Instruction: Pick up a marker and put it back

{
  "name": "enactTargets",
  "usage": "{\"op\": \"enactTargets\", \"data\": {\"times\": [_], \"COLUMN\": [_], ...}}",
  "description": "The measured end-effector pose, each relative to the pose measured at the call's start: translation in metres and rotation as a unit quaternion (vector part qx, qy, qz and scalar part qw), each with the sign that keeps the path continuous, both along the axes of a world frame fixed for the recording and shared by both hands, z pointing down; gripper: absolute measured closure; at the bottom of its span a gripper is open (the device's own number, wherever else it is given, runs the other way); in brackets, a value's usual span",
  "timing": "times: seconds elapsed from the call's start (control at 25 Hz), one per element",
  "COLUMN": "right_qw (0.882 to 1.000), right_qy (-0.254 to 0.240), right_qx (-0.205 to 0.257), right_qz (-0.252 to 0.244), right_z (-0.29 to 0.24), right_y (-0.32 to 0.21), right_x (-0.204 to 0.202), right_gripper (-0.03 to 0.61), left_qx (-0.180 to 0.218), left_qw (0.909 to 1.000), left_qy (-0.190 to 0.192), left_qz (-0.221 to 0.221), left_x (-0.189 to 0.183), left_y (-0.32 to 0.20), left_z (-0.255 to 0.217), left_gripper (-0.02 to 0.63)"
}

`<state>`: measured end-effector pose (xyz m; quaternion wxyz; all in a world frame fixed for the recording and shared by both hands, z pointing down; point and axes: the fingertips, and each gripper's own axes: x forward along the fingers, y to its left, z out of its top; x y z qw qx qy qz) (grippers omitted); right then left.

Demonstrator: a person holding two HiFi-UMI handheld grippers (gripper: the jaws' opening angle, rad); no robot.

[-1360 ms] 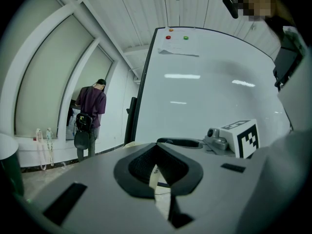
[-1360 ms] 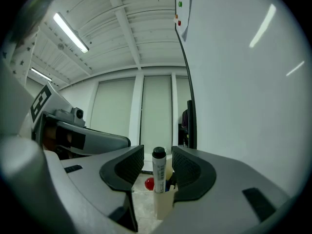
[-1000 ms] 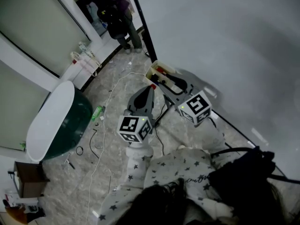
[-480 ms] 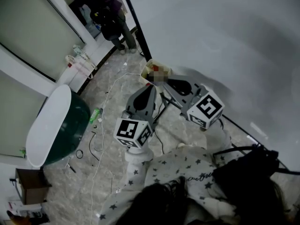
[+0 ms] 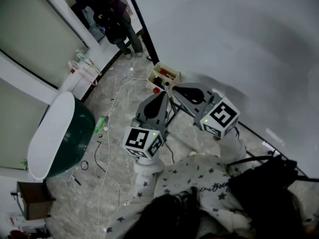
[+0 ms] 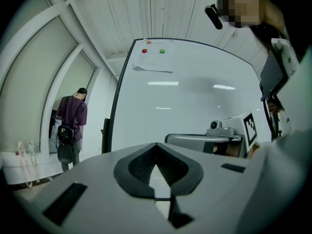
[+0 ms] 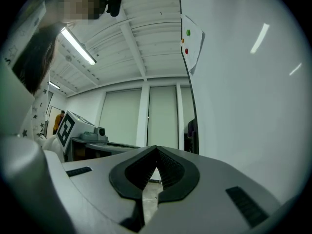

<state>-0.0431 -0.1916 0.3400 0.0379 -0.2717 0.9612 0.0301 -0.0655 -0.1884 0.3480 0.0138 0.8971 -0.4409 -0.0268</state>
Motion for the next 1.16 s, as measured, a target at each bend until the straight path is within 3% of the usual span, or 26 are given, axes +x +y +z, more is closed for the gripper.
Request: {"op": "enactTargets", "data": {"times": [1.16], "right_qw": [1.0], "right_qy": [0.005], "right_qx": [-0.025], "right_qz": [0.002], "right_z": [0.013], "right_y": [-0.01], "right_x": [-0.004], "right_gripper": [0.572], "left_qx": [-0.013], "left_qw": [0.9999], "left_qy": [0.004], "left_qz": [-0.006], "left_x": [-0.008], "left_y": [-0.004], "left_z": [0.006], "left_gripper": [0.612]}}
